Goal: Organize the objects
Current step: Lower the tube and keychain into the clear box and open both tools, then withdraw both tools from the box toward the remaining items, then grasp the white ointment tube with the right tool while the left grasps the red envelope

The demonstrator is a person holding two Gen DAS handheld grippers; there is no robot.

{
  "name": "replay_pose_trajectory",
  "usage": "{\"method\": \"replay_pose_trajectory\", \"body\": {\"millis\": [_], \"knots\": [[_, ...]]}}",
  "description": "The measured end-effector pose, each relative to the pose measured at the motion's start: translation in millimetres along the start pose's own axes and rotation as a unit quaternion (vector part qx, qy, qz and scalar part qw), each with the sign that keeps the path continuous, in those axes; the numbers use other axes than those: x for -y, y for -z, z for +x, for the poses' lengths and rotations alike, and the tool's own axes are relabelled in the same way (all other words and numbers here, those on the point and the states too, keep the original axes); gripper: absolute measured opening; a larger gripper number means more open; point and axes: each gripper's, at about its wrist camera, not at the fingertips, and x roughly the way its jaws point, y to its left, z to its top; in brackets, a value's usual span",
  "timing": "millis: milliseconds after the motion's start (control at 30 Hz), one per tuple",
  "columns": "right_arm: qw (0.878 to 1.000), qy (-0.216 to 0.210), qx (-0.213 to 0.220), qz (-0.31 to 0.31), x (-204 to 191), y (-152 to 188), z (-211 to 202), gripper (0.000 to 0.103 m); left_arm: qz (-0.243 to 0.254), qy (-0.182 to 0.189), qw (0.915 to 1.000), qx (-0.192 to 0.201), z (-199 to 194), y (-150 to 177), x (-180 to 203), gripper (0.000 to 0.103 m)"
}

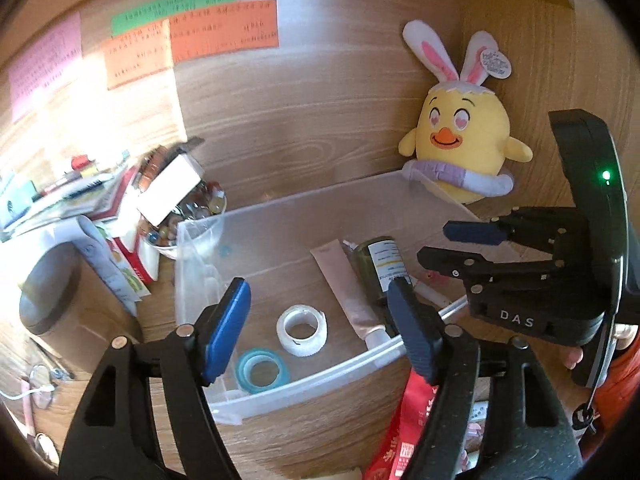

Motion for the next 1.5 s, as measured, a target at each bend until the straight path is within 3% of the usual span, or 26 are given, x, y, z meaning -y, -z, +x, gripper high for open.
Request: {"method": "replay_pose_trajectory", "body": {"millis": [333, 633, 767, 1133, 1500], "knots": [[0.999, 0.009, 0.031, -0.01, -5.3, 2.6, -31.8, 0.058, 0.006, -0.023, 0.9993, 0.03, -35.5, 9.0, 1.6, 0.095], [0.999, -0.001, 0.041, -0.017, -11.2, 18.6, -56.7, 0.063, 0.003, -0.023, 0.9996, 0.018, -53.9, 31.1, 2.2, 0.098], [0.999, -0.005, 0.044, -0.019, -11.6, 31.8, -66.3, 0.072, -0.003, -0.012, 0.9999, -0.002, -54.5, 43.4, 4.6, 0.098], [1.0, -0.009, 0.006, -0.016, -5.7, 81.6, -64.2, 0.073, 0.032, 0.015, 0.997, -0.069, -46.2, 93.1, 37.5, 0.098], [0.999, -0.022, -0.03, -0.008, -6.0, 119.9, -62.2, 0.073, 0.084, -0.01, 0.9925, -0.088, -35.8, 119.7, 51.5, 0.098]]}}
